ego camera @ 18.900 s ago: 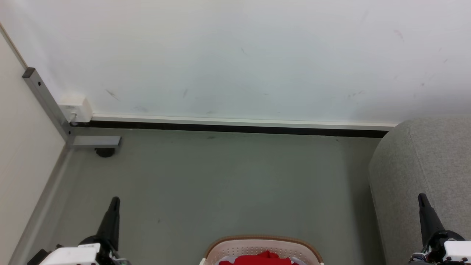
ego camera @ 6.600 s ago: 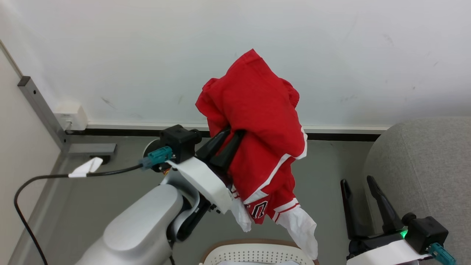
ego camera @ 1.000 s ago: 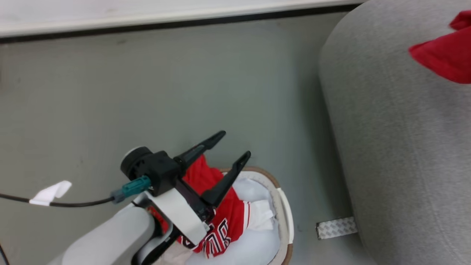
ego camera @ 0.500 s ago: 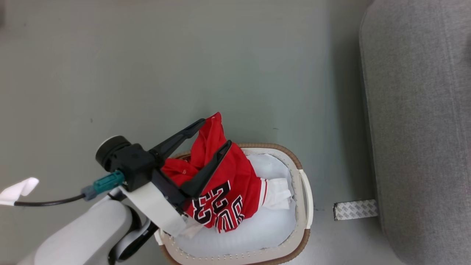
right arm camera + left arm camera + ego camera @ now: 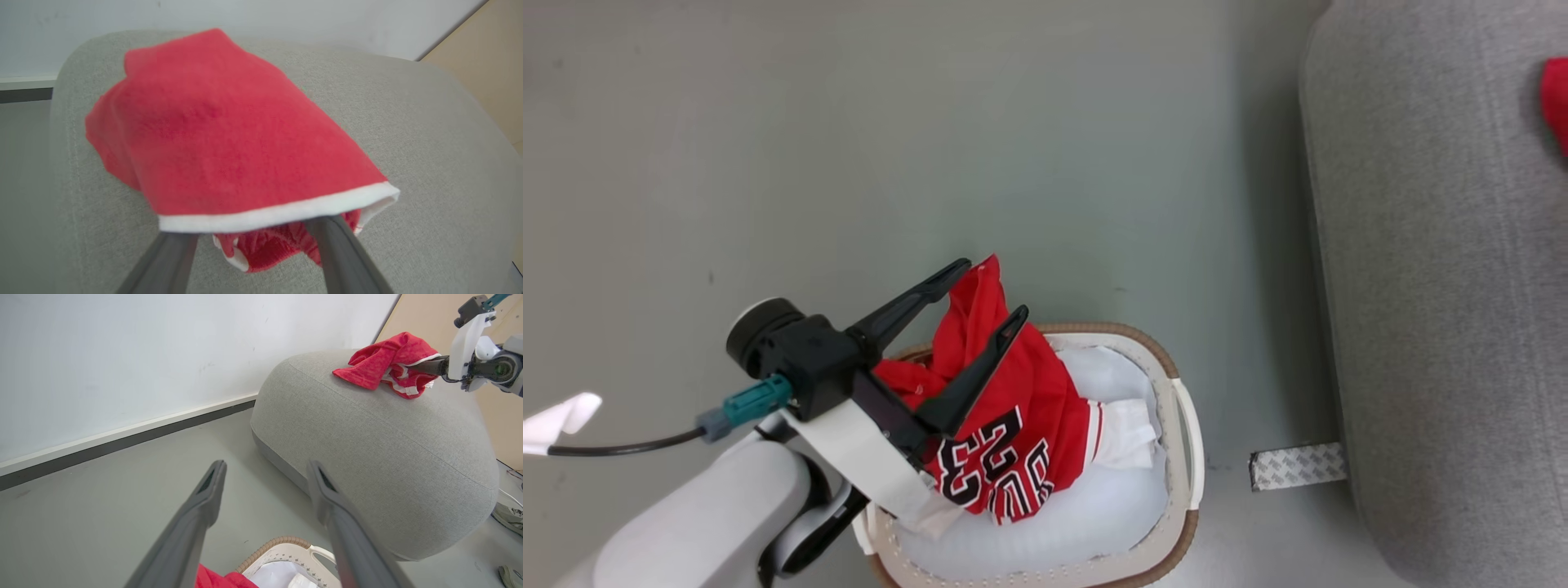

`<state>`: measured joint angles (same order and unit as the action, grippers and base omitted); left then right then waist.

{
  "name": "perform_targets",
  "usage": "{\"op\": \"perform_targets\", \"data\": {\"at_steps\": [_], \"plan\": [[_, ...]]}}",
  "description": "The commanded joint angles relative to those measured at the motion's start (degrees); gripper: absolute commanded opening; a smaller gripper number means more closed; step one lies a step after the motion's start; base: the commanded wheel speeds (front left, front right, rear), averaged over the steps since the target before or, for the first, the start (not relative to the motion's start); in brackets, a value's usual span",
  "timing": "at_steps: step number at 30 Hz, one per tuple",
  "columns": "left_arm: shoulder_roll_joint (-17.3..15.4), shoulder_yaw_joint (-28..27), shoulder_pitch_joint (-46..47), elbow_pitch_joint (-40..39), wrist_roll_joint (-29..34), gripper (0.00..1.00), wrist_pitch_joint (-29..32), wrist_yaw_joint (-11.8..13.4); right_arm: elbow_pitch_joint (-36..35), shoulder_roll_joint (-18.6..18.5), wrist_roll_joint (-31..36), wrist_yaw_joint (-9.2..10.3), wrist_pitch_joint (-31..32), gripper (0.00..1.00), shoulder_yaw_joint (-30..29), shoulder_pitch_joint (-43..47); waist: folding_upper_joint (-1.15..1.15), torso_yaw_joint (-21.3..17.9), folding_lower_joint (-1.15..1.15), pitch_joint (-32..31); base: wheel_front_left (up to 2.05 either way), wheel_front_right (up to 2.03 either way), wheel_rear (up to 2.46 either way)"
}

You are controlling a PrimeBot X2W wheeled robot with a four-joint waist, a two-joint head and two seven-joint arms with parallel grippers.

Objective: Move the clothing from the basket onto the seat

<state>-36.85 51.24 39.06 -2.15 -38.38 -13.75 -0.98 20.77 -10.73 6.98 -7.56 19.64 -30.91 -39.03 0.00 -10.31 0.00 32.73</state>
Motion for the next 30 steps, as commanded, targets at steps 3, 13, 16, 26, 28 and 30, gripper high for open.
{"op": "perform_targets", "data": {"at_steps": [3,13,16,26,28,30], "plan": [[0.58,0.29,-0.38,0.71,-0.42,1.00,-0.20,0.29,-0.71,-0.04,-0.52,0.13,1.45,1.00,0.48,2.16,0.00,-0.66,0.00,-2.19,0.00,0.00,0.00],[3.91,0.29,-3.27,5.03,-2.12,1.00,-0.77,1.62,-1.45,-4.21,-5.07,0.13,4.99,1.00,9.32,11.43,0.00,-1.60,0.00,-12.15,0.00,0.00,0.00],[5.25,-0.09,-4.27,6.60,-2.87,1.00,-0.94,2.14,-4.06,-6.21,-7.55,0.14,4.73,1.00,12.09,14.37,0.00,-1.35,0.00,-15.57,0.00,0.00,0.00],[8.86,-3.98,-8.05,10.48,-4.52,1.00,-1.36,3.93,-14.55,-9.50,-16.71,0.13,-2.93,1.00,18.80,18.03,0.00,1.40,0.00,-25.10,0.00,0.00,0.00],[9.31,-5.37,-8.85,10.96,-4.69,1.00,-1.38,4.34,-15.82,-10.09,-18.36,0.13,-5.03,1.00,19.86,18.17,0.00,2.19,0.00,-26.21,0.00,0.00,0.00],[9.75,-7.23,-9.80,11.13,-4.70,1.00,-1.37,4.58,-17.19,-9.63,-19.47,0.13,-7.09,1.00,20.83,18.24,0.00,3.03,0.00,-27.14,0.00,0.00,0.00]]}}
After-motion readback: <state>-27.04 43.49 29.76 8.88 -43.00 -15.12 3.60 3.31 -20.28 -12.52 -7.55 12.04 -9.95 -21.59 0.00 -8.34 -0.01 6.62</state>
